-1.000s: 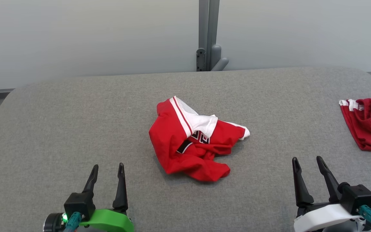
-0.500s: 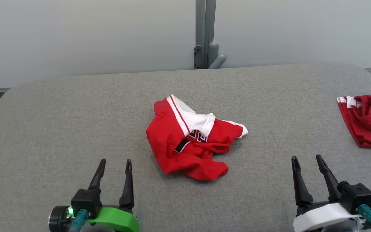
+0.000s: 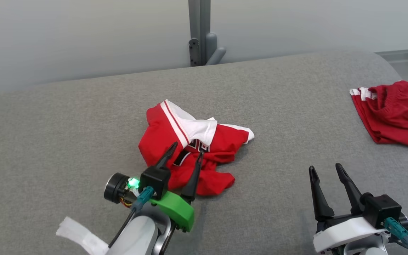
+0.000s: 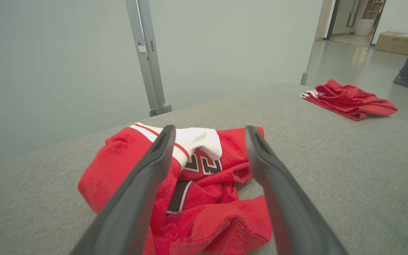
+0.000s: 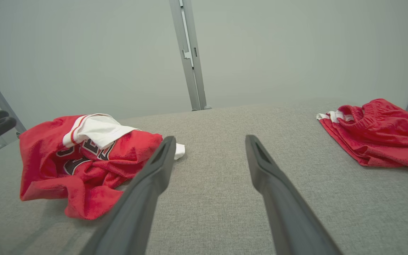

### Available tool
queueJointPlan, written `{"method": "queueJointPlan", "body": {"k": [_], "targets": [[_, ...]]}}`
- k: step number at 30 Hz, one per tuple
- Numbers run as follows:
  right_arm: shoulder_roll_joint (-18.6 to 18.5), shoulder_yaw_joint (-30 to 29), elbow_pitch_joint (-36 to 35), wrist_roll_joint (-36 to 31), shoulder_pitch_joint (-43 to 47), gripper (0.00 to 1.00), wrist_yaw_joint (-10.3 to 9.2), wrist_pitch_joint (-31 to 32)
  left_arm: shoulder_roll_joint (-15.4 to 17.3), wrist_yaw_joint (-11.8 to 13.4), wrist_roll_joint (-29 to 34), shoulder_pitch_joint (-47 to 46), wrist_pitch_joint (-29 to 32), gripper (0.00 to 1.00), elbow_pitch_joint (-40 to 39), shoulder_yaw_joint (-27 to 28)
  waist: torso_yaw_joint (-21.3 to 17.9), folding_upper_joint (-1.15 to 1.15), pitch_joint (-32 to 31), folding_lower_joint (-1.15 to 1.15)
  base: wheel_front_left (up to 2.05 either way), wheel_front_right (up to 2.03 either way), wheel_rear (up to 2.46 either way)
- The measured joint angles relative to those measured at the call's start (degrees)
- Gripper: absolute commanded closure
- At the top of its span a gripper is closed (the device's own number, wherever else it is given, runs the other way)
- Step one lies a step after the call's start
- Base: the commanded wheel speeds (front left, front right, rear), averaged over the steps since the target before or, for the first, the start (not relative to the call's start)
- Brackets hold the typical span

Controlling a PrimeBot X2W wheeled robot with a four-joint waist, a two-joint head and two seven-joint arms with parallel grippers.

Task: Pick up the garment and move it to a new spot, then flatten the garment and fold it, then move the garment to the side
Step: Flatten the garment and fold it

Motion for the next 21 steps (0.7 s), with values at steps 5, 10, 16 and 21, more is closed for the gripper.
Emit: {"method": "queueJointPlan", "body": {"k": [5,10,16,21], "targets": [[-0.02,0.36,0.23,-0.01,-1.29,0.00,0.00,0.00,-0.01,2.47,0.23,-6.55,0.87,0.00,8.17,-2.98,-3.03,0.00,1.70,0.00,0.00,0.00,0.00],[-0.02,-0.34,0.79,-0.01,-1.63,0.00,0.00,0.00,0.02,5.39,1.05,-10.53,0.55,0.00,16.48,-2.64,-6.18,0.00,3.54,0.00,0.00,0.00,0.00],[-0.04,-0.44,1.23,0.21,-1.99,0.00,0.00,-0.01,0.23,8.59,1.71,-13.90,-0.24,0.00,24.77,-1.77,-9.06,0.00,5.52,0.00,0.00,0.00,0.00],[-0.02,0.43,1.35,0.66,-2.50,0.00,0.00,-0.01,1.47,12.20,5.53,-16.60,-0.74,0.00,29.16,-3.82,-9.68,0.00,5.78,0.00,0.00,0.00,0.00]]}}
